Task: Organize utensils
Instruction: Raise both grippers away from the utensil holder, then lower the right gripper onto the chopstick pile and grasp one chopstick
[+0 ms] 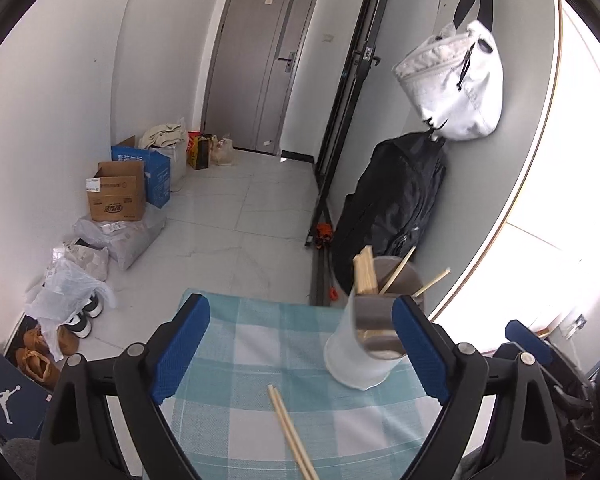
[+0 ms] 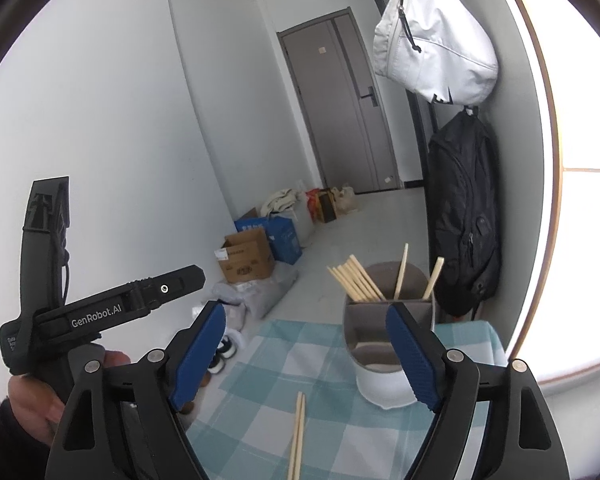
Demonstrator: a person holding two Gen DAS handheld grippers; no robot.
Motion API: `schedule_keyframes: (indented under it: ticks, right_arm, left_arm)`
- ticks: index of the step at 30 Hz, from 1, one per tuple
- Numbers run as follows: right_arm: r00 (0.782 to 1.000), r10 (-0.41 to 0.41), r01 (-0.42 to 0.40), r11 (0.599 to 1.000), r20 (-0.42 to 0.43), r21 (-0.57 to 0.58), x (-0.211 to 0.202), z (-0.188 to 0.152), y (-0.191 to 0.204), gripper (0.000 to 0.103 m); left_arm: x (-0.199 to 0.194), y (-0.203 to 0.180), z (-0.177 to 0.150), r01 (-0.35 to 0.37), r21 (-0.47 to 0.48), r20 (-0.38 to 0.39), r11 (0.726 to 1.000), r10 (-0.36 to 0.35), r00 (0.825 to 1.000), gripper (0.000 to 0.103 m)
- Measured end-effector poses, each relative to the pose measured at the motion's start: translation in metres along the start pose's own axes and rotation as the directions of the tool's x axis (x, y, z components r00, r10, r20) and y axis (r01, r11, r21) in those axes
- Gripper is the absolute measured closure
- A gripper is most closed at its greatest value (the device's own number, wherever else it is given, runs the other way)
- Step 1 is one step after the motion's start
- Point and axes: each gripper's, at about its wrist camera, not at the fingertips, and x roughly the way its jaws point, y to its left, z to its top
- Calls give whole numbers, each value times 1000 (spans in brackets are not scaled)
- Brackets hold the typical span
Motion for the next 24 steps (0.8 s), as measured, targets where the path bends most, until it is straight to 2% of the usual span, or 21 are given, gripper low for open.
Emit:
schedule_keyframes:
  ticks: [8,13,14,16,24]
  right_arm:
    - [992,-55,55,998,-113,-2,25,-40,-6,20]
    - [968,-70,72,997,-240,-1,59,-63,-7,22]
    - [958,-64,69,998,-280,7,70,-69,-7,25]
    - [933,-39,53,998,-357,29,90,-78,-8,42]
    - [846,-56,57,998,-530,-15,153,-105,7,59]
  left_arm:
    - [37,29,-39,-57,-51,-75,997,53,996,13]
    - [50,52,-53,-92,-66,-118,994,84,990,13]
    - [52,58,-55,-91,-81,-130,993,80,988,13]
    - [58,68,-57,-101,-108,-165,989,82,983,13]
    - [71,101,-59,-136,-184,-230,973,92,969,13]
